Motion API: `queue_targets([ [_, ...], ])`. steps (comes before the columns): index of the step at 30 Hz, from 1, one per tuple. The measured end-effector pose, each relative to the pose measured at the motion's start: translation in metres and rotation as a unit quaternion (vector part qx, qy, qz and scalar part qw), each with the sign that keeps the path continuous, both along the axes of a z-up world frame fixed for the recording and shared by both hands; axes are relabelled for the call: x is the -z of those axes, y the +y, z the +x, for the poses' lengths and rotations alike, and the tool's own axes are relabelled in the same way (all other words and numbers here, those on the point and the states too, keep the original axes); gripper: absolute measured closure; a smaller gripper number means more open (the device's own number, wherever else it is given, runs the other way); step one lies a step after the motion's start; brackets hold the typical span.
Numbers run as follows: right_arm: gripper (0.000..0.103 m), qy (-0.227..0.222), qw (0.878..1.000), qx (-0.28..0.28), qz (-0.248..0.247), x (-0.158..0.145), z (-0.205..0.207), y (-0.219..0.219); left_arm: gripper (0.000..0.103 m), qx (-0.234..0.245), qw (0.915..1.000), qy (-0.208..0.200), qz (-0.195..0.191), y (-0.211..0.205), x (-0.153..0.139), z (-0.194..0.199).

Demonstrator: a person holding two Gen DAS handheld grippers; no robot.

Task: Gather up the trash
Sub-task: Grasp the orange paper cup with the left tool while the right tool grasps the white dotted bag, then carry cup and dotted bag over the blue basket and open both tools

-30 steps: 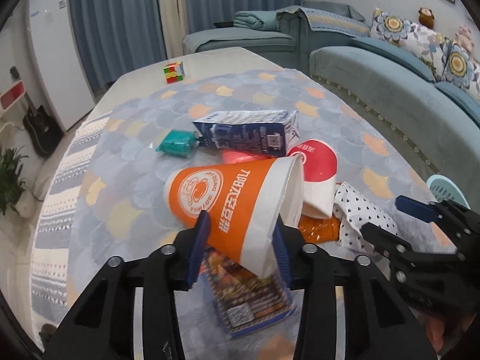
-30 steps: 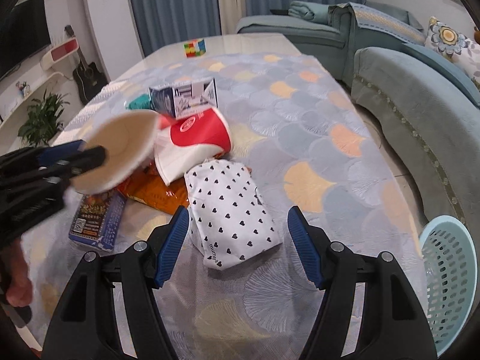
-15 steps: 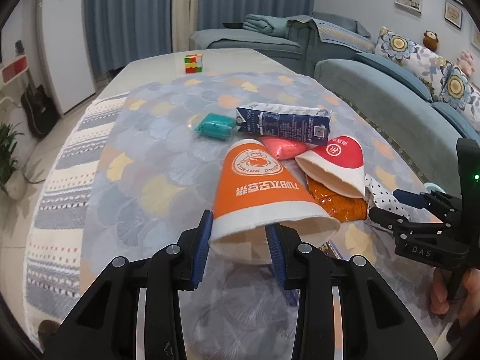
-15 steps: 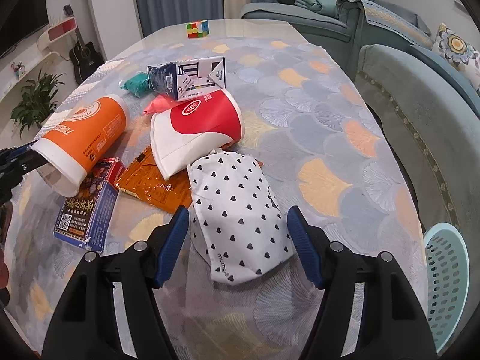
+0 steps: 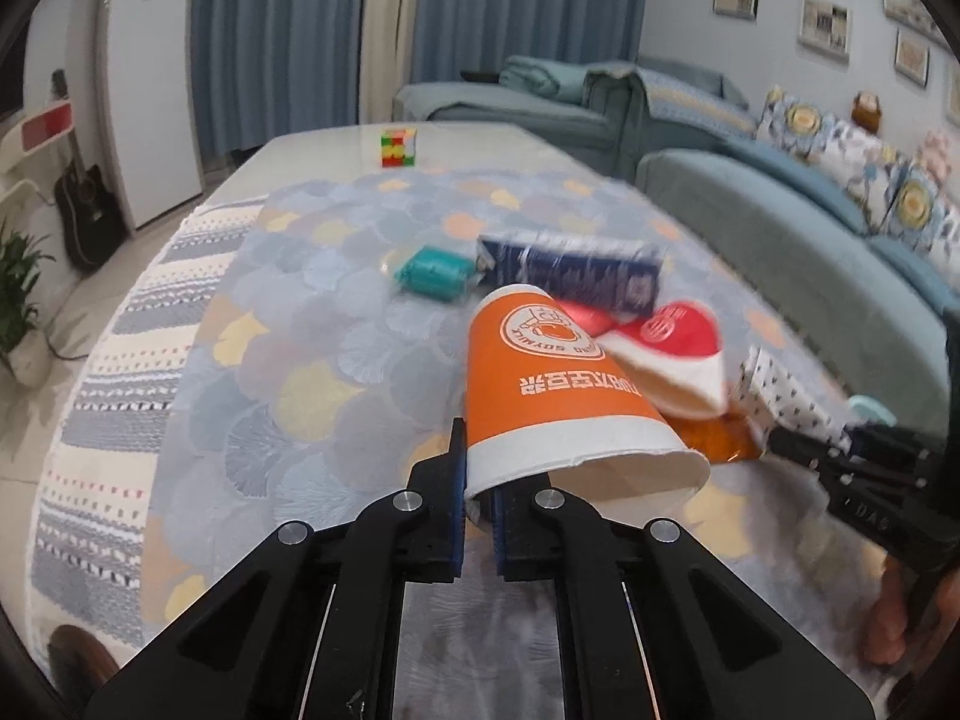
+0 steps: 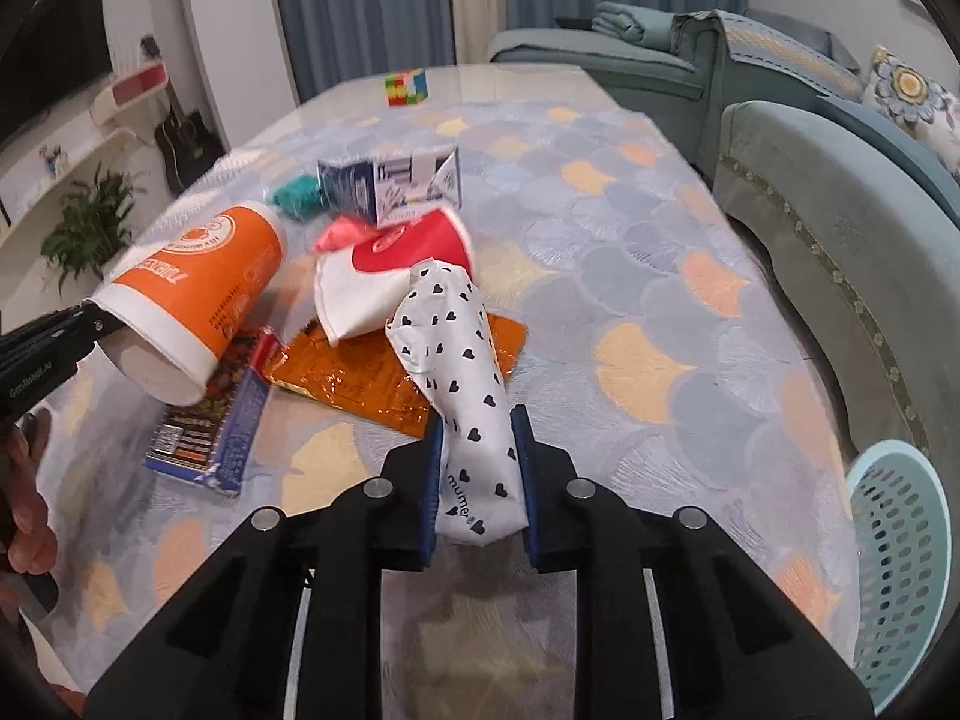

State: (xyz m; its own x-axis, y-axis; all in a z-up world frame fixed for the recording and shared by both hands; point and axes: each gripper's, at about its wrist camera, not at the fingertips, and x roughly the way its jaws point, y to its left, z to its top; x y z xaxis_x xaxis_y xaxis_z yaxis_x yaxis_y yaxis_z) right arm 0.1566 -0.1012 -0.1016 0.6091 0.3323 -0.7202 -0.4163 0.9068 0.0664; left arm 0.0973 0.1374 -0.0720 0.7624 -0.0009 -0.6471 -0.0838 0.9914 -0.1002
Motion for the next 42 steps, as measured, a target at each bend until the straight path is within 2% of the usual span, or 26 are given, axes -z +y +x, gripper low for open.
queue_targets([
  [4, 0.085, -0.024, 0.999, 0.018, 0.021, -0.021, -0.015, -0.021, 0.098, 0.01, 0.9991, -0.031, -0.026, -0.007, -0.026, -0.009],
  [7, 0.085, -0.045, 0.998, 0.035, 0.034, -0.041, -0.025, -0.041, 0.098, 0.023, 0.998, -0.051, -0.031, -0.02, -0.044, -0.012],
  [14, 0.085, -0.087, 0.991, 0.087, 0.06, -0.085, -0.045, -0.101, 0.098, 0.077, 0.9923, -0.09, -0.035, -0.075, -0.086, -0.014],
  [18, 0.085, -0.101, 0.985, 0.122, 0.069, -0.1, -0.058, -0.138, 0.099, 0.109, 0.988, -0.104, -0.034, -0.111, -0.103, -0.012],
  [24, 0.085, -0.107, 0.974, 0.187, 0.067, -0.106, -0.072, -0.197, 0.098, 0.157, 0.9799, -0.115, -0.044, -0.17, -0.12, -0.006],
  [28, 0.085, -0.095, 0.966, 0.23, 0.066, -0.101, -0.08, -0.237, 0.098, 0.191, 0.9742, -0.112, -0.044, -0.213, -0.121, -0.002],
  [32, 0.085, -0.057, 0.957, 0.276, 0.064, -0.08, -0.083, -0.275, 0.098, 0.223, 0.9693, -0.091, -0.048, -0.257, -0.111, 0.005],
  [36, 0.085, 0.006, 0.945, 0.32, 0.066, -0.04, -0.082, -0.312, 0.098, 0.256, 0.9639, -0.056, -0.05, -0.299, -0.085, 0.014],
  [42, 0.085, 0.075, 0.93, 0.353, 0.069, 0.012, -0.084, -0.339, 0.098, 0.294, 0.9555, 0.008, -0.021, -0.351, -0.031, 0.025],
])
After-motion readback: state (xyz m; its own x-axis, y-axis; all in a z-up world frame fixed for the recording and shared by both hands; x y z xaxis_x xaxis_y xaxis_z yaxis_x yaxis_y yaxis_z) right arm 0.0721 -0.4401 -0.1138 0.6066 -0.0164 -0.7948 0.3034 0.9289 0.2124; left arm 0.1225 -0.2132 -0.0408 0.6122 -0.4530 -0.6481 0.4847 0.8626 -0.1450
